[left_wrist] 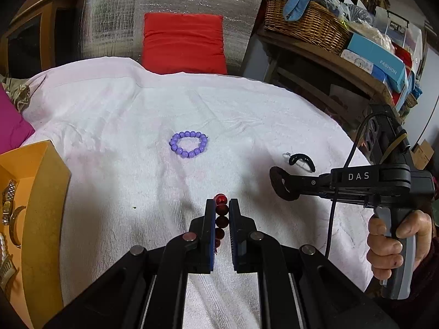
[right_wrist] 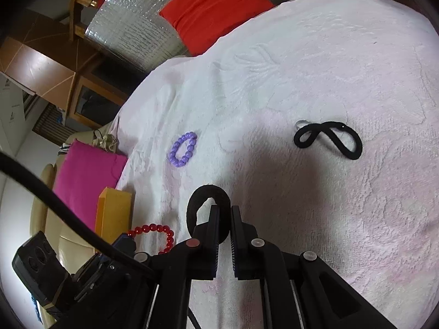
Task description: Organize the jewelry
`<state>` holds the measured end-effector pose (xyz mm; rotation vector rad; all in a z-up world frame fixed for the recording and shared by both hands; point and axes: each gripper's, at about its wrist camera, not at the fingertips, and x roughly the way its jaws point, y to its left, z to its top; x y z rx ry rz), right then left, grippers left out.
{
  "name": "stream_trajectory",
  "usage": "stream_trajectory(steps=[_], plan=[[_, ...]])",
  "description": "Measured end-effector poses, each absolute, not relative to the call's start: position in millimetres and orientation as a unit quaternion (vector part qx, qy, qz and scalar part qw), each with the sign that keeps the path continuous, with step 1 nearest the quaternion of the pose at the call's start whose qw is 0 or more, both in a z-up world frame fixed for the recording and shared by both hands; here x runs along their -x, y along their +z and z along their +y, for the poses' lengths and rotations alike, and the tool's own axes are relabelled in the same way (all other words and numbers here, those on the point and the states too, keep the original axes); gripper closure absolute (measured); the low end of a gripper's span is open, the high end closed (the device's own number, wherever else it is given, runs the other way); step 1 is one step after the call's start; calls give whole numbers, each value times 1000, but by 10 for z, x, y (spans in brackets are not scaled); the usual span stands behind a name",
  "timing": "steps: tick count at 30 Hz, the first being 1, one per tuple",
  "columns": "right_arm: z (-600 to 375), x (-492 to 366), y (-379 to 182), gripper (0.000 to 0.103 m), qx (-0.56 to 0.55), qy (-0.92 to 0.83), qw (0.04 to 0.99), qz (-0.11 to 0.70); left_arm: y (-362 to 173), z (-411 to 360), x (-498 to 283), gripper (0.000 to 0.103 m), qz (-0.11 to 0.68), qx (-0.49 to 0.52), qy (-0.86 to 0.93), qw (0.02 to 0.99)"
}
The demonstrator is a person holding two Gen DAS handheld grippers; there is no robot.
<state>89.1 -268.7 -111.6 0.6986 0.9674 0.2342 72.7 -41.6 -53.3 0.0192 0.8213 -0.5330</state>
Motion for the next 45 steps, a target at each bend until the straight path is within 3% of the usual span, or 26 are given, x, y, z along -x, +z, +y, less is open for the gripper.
stream_trajectory(steps=[18, 29, 31, 33, 35, 45], plan=[[-2619, -927, -1354, 94, -278, 77, 820, 495, -823, -531, -832, 93, 433, -62, -201, 876], [-2739, -900, -1437, 94, -330, 84, 802, 490, -1001, -184, -990, 93, 485, 11, -210, 849], [-2760, -899, -1454, 94, -339, 86, 798, 491, -995, -174, -966, 87, 482, 8, -214, 850], [-2763, -901, -1464, 94, -343, 85, 797, 491, -988, -168, -932, 61, 477, 4, -216, 852], [-2766, -891, -1472, 93, -349, 84, 795, 490, -995, -184, -915, 49, 474, -4, -213, 854], [-2833, -856, -1495, 93, -365, 85, 787, 490, -896, -259, -841, 49, 440, -46, -201, 874]])
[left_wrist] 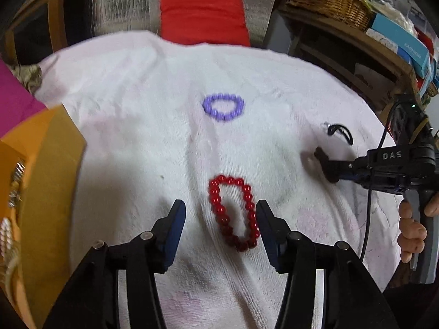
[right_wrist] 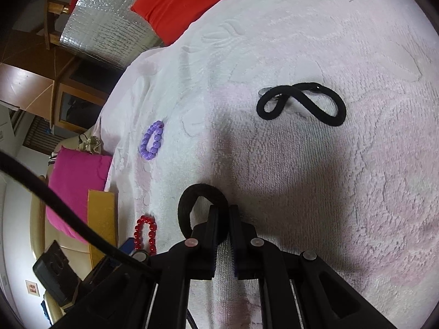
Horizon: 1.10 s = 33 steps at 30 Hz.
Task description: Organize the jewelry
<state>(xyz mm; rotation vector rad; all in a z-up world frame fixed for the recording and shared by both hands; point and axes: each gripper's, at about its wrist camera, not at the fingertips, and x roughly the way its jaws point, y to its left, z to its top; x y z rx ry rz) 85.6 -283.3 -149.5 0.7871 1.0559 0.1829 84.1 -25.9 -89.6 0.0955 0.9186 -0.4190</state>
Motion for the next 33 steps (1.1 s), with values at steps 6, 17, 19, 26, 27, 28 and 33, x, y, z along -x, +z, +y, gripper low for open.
stream_trajectory(steps=[6, 17, 19, 26, 27, 28, 33], plan=[[-2878, -860, -1516, 93, -387, 82, 776, 492, -836, -350, -744, 66, 429, -58, -237, 870], [-2855, -860, -1496, 93, -377, 85, 777, 497, -1023, -397, -889, 83, 467, -35, -225, 854], [-2852, -870, -1489, 93, -373, 86, 778, 498, -1036, -418, -907, 83, 468, -43, -215, 856], [-2831, -900, -1480, 93, -363, 83, 780, 503, -974, -293, -890, 82, 449, -60, -188, 871], [-2825, -905, -1478, 93, -363, 82, 780, 504, -999, -276, -901, 82, 451, -70, -177, 872], [-2823, -907, -1478, 93, -363, 82, 779, 504, -1019, -255, -911, 82, 454, -75, -171, 871], [-2836, -913, -1493, 93, -372, 80, 774, 506, -1042, -240, -931, 82, 463, -57, -181, 866]])
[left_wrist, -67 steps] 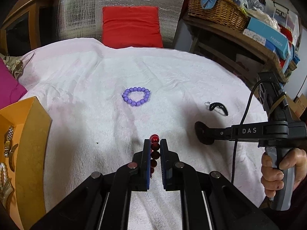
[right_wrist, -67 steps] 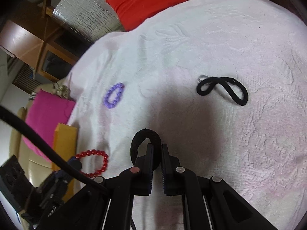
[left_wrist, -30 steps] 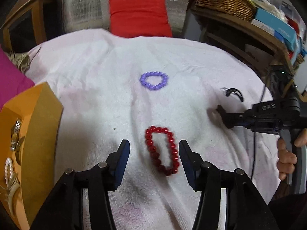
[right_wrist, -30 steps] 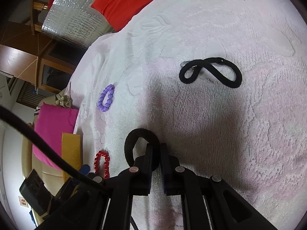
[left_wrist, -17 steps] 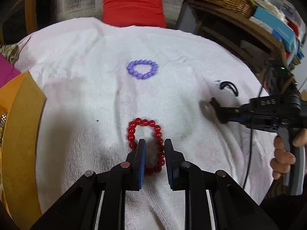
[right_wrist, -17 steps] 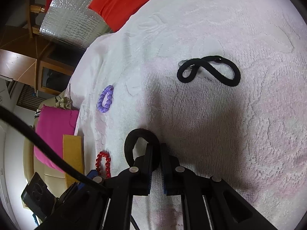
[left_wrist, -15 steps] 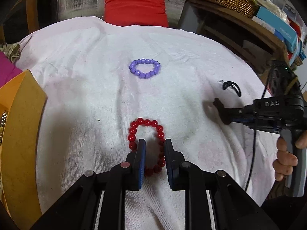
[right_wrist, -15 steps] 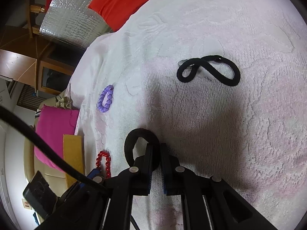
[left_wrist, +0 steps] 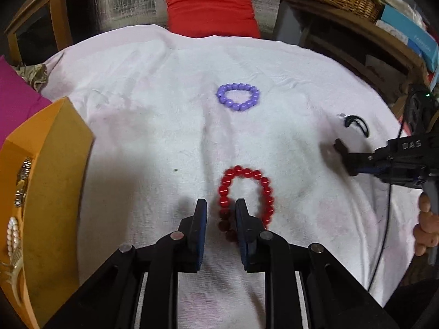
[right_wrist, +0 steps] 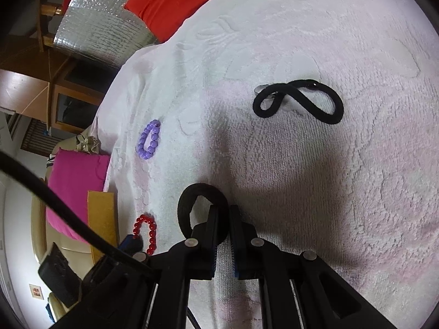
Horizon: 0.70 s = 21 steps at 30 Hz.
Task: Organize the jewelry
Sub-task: 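Lift the red bead bracelet off the towel with the left gripper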
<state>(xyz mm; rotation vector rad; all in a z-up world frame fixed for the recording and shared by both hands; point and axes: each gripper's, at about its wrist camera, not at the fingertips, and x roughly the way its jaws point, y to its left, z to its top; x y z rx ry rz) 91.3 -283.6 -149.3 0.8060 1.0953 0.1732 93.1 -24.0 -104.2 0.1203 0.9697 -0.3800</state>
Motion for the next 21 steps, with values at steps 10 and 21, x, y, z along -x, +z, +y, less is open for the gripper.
stream_trajectory(steps=[10, 21], plan=[[-2746, -897, -1448, 93, -341, 75, 793, 499, -1136, -292, -1023, 82, 479, -36, -165, 861], [-2726, -890, -1451, 93, -335, 73, 797, 496, -1071, -359, -974, 89, 463, -62, -143, 872]])
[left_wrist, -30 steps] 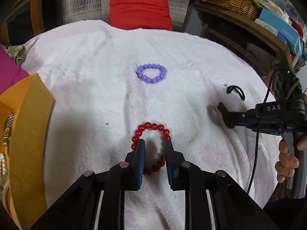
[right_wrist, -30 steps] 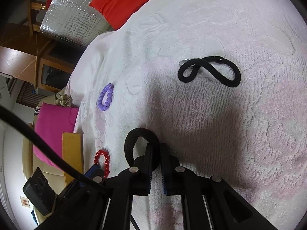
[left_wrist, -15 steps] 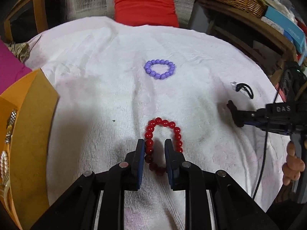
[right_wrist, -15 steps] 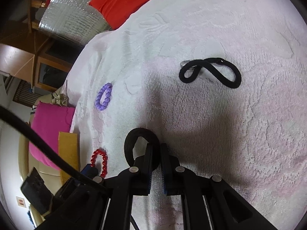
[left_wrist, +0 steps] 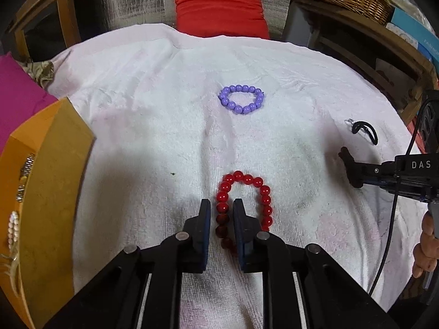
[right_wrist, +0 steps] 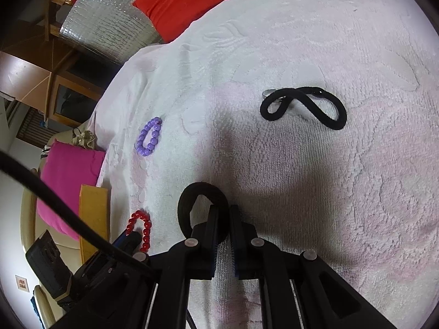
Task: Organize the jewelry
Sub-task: 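Lift the red bead bracelet off the towel with the left gripper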
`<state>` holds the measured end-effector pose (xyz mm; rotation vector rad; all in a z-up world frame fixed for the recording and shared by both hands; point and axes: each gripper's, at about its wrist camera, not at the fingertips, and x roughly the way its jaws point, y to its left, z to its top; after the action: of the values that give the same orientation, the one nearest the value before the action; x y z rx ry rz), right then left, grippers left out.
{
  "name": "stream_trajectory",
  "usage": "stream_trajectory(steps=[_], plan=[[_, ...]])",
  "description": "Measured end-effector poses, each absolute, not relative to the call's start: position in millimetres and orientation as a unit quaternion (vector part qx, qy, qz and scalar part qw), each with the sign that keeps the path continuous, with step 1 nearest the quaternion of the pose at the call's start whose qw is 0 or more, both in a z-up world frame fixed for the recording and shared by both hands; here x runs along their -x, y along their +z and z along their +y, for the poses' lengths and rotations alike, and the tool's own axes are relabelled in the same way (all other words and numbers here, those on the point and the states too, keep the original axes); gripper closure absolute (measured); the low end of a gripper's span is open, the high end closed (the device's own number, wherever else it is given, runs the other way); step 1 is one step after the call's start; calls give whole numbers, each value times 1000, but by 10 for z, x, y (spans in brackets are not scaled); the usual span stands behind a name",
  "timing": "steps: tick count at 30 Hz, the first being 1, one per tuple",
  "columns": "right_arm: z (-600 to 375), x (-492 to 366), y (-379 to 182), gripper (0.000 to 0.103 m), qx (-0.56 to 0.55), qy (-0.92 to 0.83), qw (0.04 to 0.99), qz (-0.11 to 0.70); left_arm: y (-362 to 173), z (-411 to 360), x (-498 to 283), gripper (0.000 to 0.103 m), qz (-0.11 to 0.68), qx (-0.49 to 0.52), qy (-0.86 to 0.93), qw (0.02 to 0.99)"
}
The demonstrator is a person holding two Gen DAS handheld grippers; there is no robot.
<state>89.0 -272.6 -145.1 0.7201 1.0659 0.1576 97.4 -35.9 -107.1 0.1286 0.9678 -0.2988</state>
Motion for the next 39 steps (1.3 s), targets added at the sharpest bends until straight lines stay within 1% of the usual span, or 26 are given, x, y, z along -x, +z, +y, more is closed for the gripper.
stream_trajectory(steps=[6, 13, 18, 28, 39], plan=[[-2705, -899, -1445, 93, -333, 69, 799, 496, -1056, -357, -972, 93, 459, -59, -149, 874], [-2677, -897, -1437, 93, -332, 65, 801, 495, -1017, -251, -948, 94, 458, -37, -162, 873], [-2677, -902, -1437, 93, -330, 67, 802, 494, -904, -189, -919, 94, 439, -22, -167, 882], [-2708, -890, -1434, 93, -337, 70, 800, 491, -712, -124, -813, 94, 409, -18, -180, 895], [-2644, -830, -1260, 94, -317, 74, 820, 471, -518, -42, -647, 94, 385, -24, -183, 904]])
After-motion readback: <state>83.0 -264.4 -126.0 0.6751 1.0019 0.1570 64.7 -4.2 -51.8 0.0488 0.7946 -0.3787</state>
